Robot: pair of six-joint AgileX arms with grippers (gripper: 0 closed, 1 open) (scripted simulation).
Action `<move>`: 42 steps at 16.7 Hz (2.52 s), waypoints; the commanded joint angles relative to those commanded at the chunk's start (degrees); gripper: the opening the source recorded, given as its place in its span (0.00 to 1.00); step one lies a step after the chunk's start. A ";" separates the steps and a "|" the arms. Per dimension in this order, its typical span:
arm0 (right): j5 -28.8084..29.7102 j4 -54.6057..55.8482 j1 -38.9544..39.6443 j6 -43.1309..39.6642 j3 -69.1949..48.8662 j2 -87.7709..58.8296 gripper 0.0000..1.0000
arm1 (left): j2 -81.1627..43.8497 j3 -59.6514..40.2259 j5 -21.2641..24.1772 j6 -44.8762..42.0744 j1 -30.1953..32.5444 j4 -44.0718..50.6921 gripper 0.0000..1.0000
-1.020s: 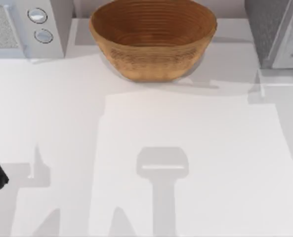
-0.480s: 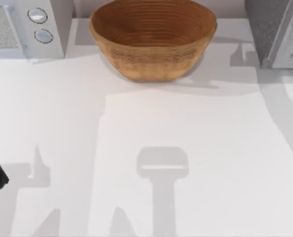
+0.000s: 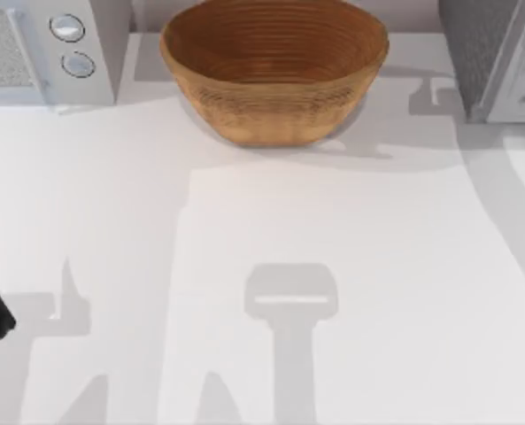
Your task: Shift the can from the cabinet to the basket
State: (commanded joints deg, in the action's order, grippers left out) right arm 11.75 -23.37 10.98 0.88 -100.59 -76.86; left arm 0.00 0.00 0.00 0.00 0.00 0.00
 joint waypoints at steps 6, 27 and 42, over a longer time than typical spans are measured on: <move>3.11 2.62 2.28 -0.15 -9.12 -12.43 1.00 | 0.00 0.00 0.00 0.00 0.00 0.00 1.00; 1.54 0.86 0.52 -0.21 -27.28 -28.05 1.00 | 0.00 0.00 0.00 0.00 0.00 0.00 1.00; 1.54 0.86 0.52 -0.21 -27.28 -28.05 0.00 | 0.00 0.00 0.00 0.00 0.00 0.00 1.00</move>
State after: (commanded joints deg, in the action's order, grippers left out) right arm 13.29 -22.50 11.50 0.66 -127.87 -104.90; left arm 0.00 0.00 0.00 0.00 0.00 0.00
